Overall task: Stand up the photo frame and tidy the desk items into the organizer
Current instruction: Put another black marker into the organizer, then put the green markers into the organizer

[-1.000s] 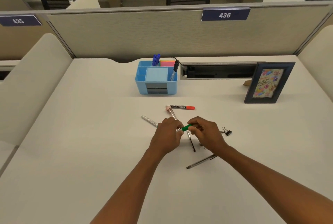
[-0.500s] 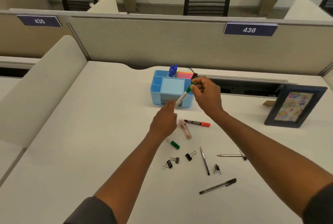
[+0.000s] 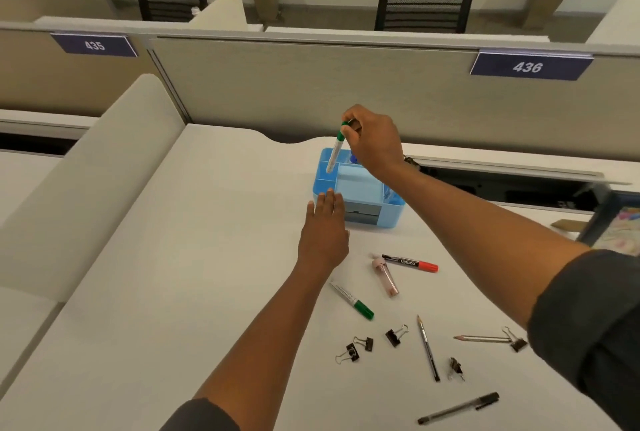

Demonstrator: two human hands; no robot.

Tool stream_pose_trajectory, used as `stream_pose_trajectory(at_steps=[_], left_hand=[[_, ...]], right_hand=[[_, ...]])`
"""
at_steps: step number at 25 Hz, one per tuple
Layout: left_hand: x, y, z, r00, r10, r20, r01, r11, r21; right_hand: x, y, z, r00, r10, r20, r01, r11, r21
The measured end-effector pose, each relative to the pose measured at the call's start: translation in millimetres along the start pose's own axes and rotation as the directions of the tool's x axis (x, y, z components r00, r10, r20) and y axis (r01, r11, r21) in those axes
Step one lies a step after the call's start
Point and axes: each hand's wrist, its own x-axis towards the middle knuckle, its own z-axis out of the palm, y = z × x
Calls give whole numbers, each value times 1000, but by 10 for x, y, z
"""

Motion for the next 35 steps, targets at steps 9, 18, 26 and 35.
stream_pose_trajectory(at_steps=[9,18,26,35], left_hand=[[35,-8,123,999,-5,-38,4,999,-36],[42,-38,185,999,1,-52,-3,999,-40],[24,-71,197,998,21,-62,-24,998,-59],[-455,-142,365,972,139,-190,-147,989,-32]], right_hand=[[93,139,621,981,9,192,23,986,-166],[108,263,843,972,57,227,-4,973,-229],[15,165,608,968,26,248,7,991,-131],[-1315,203,-15,989,68,132,-67,998,-16]])
